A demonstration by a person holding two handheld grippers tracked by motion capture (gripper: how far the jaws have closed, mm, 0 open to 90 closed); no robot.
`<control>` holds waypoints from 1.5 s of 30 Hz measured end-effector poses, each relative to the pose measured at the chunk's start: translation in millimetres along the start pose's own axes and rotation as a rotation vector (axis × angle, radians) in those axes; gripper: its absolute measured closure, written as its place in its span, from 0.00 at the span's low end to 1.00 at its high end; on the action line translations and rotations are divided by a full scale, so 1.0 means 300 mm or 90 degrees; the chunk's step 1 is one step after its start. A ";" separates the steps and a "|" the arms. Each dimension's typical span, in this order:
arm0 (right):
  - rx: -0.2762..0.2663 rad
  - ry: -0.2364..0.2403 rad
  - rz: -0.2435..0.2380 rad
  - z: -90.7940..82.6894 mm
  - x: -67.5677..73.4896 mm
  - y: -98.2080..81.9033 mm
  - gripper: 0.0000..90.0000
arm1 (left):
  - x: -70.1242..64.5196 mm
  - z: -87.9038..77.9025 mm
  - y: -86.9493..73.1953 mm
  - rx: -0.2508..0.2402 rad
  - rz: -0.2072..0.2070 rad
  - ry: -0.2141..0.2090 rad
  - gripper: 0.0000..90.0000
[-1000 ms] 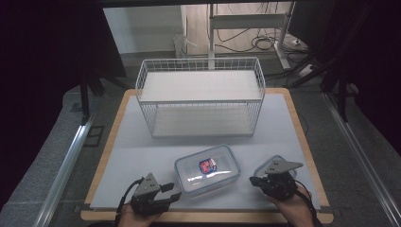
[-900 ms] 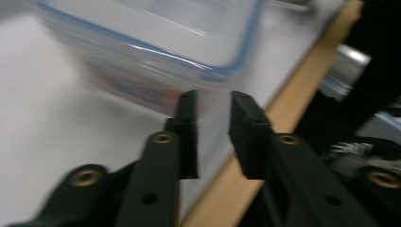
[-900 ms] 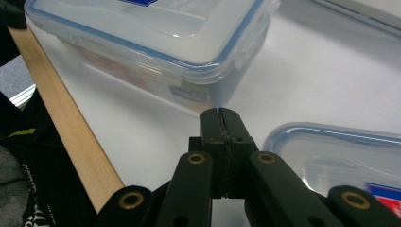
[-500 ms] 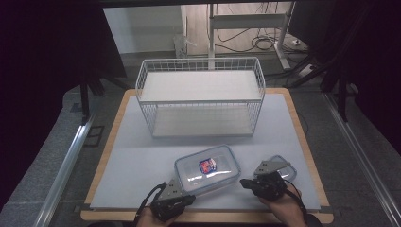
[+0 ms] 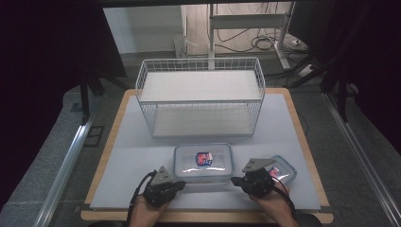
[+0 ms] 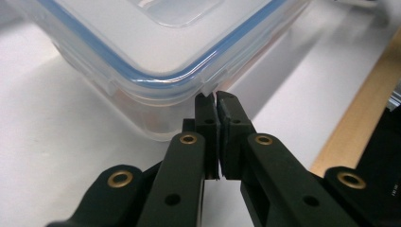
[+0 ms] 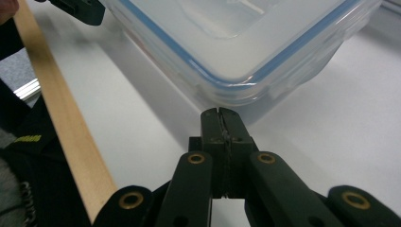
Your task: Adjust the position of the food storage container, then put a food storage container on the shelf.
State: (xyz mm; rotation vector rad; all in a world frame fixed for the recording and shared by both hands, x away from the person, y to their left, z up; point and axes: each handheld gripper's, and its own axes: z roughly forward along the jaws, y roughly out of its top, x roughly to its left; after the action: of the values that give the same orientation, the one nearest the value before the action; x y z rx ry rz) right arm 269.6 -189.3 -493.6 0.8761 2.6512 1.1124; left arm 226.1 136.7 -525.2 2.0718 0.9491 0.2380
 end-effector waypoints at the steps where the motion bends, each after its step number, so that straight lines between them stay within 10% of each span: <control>1: 0.000 0.000 0.000 0.000 0.000 0.000 1.00 | 0.007 0.001 0.002 0.000 -0.002 0.001 0.98; 12: -0.003 -0.013 0.001 -0.020 -0.009 0.004 0.99 | 0.062 -0.062 -0.001 -0.005 -0.010 0.019 0.89; 24: -0.037 -0.026 0.027 -0.064 -0.060 0.005 0.67 | 0.183 -0.143 0.009 -0.026 -0.047 0.058 0.53; 35: -0.062 -0.014 0.059 -0.065 -0.131 0.042 0.32 | 0.244 -0.103 0.067 0.000 -0.061 0.029 0.09; 45: -0.059 0.011 0.074 -0.040 -0.152 0.083 0.26 | 0.285 -0.063 0.124 -0.002 -0.083 -0.033 0.09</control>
State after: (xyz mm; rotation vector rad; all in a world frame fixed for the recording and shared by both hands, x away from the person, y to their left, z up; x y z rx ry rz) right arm 314.6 -208.3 -472.1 1.0195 2.5672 1.2622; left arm 297.1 194.1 -498.5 1.9954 1.0462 0.1168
